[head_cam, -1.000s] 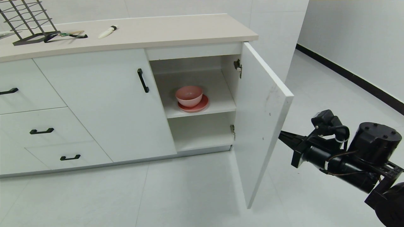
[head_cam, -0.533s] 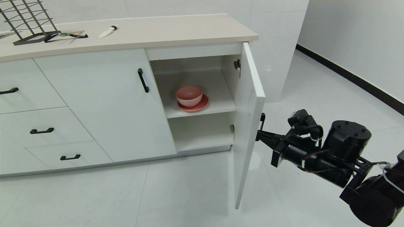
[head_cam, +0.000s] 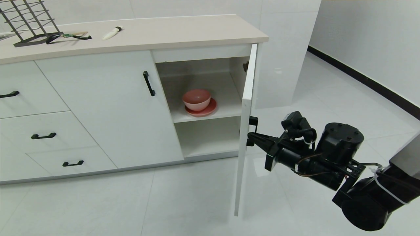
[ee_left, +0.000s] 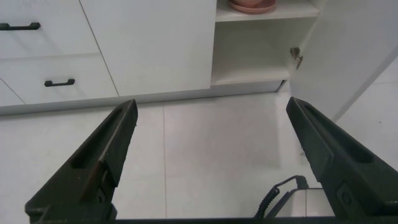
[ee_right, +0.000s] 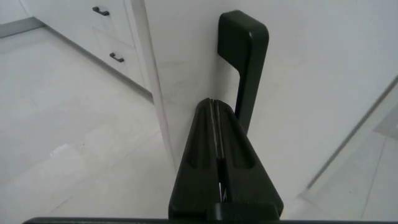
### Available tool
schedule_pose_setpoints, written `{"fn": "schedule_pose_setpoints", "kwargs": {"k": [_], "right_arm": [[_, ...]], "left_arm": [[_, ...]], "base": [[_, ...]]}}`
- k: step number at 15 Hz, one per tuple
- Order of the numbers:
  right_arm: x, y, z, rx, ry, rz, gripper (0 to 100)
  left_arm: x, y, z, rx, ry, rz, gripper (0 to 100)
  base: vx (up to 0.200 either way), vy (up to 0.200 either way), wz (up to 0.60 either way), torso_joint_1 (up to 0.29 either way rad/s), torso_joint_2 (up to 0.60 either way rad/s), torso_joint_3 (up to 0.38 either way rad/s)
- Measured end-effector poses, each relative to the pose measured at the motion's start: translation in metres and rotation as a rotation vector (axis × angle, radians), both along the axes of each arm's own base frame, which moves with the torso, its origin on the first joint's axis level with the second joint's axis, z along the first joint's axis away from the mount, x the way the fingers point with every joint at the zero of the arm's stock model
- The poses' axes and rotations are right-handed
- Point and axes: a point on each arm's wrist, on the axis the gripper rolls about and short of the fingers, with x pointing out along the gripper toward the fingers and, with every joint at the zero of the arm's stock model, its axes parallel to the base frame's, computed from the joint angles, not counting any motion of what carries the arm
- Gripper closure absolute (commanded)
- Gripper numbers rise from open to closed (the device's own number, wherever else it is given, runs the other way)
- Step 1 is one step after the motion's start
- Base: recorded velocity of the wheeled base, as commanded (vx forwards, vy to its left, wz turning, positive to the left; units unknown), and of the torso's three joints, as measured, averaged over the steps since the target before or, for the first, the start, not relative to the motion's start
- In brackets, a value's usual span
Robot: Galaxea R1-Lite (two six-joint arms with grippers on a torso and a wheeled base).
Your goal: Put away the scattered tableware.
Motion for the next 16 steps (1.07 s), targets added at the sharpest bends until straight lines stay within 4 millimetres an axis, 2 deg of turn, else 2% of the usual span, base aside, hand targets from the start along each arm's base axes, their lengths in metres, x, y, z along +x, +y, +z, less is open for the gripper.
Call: {"fn": "schedule_pose_setpoints", "kwargs": {"k": [8,16], "right_arm": [[0.017,0.046,0.003,0.048,-0.066,0.078,100],[0.032,0.094,-0.004,0.094,-0.125,0.146,100]], "left_arm": [[0.000,0.000,0.000,0.000,0.000,0.000,0],[0.000,0.000,0.000,0.000,0.000,0.001,0]], "base": [[0.000,0.000,0.00,0.000,0.00,0.000],[0.000,0.000,0.00,0.000,0.00,0.000]]}}
